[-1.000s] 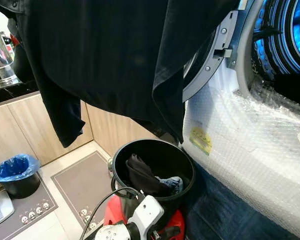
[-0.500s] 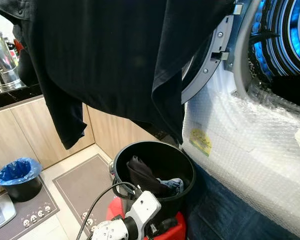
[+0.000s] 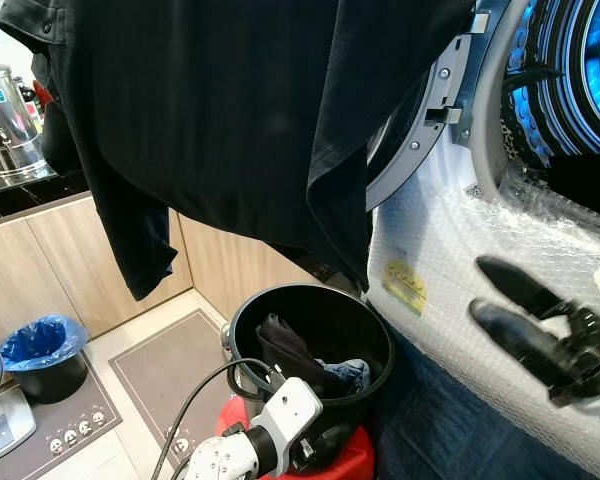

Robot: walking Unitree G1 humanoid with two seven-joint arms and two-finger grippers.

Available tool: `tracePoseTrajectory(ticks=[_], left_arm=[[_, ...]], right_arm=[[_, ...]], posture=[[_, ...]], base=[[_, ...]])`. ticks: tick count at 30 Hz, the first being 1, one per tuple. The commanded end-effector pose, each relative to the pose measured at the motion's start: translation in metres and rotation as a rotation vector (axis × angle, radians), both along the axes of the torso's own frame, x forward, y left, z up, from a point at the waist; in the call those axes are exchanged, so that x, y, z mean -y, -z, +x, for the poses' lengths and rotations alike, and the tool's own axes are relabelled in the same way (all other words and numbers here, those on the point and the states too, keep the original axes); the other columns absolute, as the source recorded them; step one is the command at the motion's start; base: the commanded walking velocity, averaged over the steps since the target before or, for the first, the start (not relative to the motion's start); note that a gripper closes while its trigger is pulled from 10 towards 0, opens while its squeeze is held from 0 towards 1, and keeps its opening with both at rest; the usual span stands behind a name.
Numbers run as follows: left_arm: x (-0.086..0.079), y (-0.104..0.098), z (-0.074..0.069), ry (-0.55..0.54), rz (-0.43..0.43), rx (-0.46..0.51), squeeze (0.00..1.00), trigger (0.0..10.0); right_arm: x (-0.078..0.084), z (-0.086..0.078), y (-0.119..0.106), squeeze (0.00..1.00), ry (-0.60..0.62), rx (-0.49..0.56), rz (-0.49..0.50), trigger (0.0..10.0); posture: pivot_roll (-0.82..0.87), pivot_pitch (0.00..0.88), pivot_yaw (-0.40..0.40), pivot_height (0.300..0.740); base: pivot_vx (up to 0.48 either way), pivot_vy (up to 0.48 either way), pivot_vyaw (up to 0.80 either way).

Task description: Clothes washing

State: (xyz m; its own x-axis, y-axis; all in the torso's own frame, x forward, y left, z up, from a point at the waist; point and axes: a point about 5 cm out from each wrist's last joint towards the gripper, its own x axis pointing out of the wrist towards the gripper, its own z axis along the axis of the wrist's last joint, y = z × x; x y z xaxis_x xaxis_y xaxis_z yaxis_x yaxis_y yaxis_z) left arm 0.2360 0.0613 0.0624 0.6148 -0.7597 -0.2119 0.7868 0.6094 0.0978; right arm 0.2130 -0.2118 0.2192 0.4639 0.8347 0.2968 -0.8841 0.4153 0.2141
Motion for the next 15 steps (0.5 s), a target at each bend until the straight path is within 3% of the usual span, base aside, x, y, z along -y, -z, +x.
tracePoseTrajectory(ticks=[1, 15], left_arm=[[-0.004, 0.003, 0.001, -0.026, 0.002, -0.017, 0.0, 10.0], [-0.019, 0.001, 0.008, -0.093, -0.008, -0.02, 0.0, 10.0]], right_arm=[[-0.005, -0.003, 0.01, 0.0, -0.026, -0.03, -0.041, 10.0], [-0.012, -0.003, 0.079, 0.0, 0.01, -0.214, -0.16, 10.0]], posture=[[-0.09, 0.0, -0.004, 0.74], [-0.06, 0.0, -0.008, 0.74]], base=[[0.0, 0.0, 0.0], [0.0, 0.0, 0.0]])
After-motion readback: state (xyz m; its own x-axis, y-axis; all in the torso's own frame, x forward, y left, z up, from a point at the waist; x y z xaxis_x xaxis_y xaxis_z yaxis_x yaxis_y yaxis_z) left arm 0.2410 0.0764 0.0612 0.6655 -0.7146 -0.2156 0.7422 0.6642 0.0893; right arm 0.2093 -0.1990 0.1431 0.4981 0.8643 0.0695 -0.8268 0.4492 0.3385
